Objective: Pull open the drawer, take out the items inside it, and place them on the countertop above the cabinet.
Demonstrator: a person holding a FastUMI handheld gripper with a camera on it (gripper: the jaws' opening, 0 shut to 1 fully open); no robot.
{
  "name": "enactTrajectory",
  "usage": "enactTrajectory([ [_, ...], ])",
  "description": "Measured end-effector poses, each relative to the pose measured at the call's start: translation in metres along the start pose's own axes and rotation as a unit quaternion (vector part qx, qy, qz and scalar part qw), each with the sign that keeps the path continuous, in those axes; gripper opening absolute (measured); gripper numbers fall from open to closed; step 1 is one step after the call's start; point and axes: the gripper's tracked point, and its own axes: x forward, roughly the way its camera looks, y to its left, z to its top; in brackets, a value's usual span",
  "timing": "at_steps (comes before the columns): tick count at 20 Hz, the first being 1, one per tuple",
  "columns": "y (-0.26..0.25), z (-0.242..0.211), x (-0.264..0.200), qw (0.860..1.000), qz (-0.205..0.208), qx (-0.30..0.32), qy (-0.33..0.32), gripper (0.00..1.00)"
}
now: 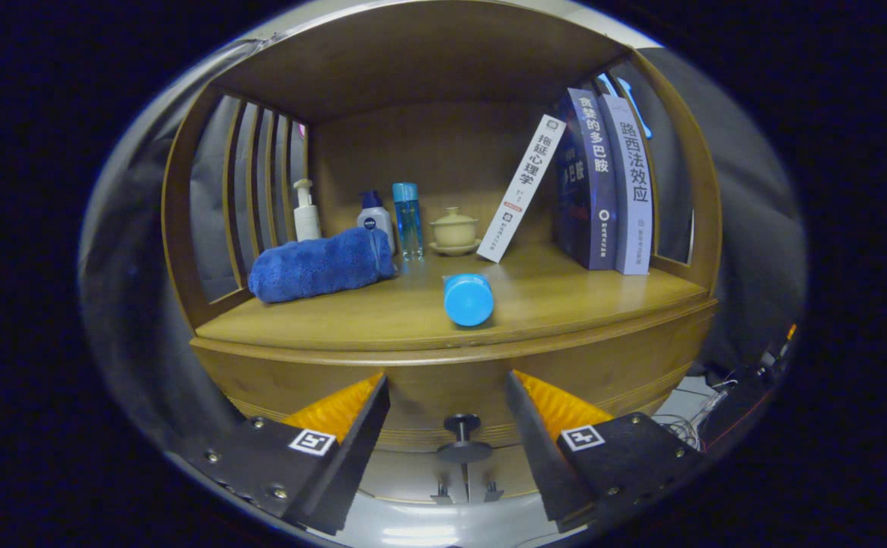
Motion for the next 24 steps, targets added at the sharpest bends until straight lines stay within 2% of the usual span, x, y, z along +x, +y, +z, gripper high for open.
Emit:
enactTrajectory([
  [4,0.012,0.020,-0.012,1.000,0.012,0.013,-0.019,0.93],
  [10,0.028,0.095,-0.056,0.996,0.010,-0.010,-0.087,0.93],
  [18,0.060,0.178,-0.165,0.985,0.009,-0.050,-0.163,0.93],
  [24,0.058,0.217,-0.246,0.976,-0.024,-0.055,-0.211,0.93],
])
